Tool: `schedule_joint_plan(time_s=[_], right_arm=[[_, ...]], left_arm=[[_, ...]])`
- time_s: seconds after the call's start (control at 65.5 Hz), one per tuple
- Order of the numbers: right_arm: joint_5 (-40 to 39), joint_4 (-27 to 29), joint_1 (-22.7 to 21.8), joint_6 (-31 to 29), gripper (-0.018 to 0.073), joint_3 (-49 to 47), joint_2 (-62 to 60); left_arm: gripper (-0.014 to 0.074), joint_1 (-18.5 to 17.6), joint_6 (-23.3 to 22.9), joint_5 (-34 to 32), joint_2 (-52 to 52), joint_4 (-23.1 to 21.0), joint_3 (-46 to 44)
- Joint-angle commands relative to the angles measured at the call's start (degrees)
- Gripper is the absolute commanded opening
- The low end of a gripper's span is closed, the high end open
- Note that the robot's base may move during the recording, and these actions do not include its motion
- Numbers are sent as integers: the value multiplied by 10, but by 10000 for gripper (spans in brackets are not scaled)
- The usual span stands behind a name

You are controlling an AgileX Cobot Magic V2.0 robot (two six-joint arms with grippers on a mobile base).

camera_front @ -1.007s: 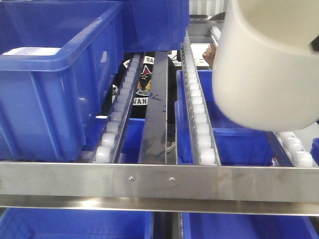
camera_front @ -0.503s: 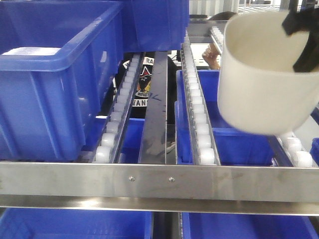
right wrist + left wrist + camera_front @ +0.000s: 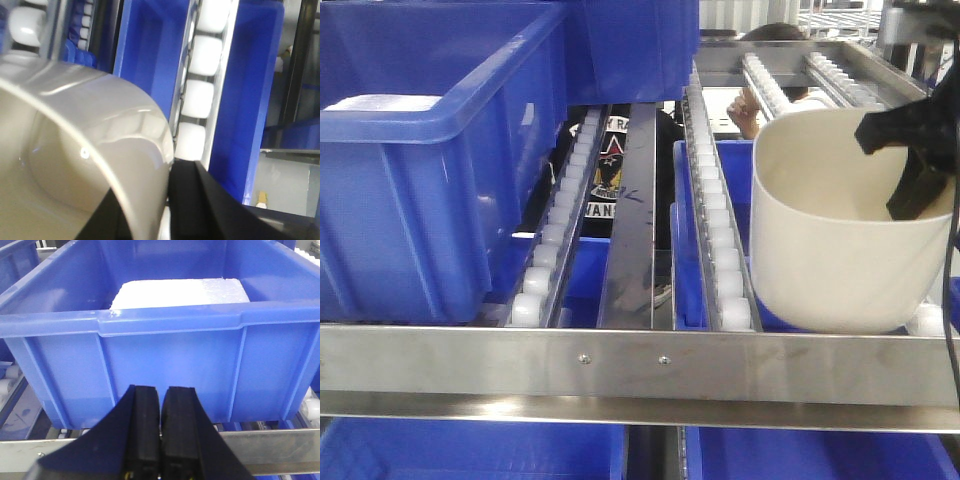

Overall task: Move white bin to right shelf second layer
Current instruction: 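Lower the white bin onto the upper shelf rollers with the right gripper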

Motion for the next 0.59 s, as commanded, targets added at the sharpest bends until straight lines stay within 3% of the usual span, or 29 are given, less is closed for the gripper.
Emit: schedule_joint_plan(time_s=[0.0,0.58], right_arm=[[-35,-5,-4,-1,56,-21,-15],[-37,-5,-3,-1,60,-21,10]], left_arm=[[85,-2,-2,-49,-2,0,21],[85,-2,-2,-49,-2,0,21]])
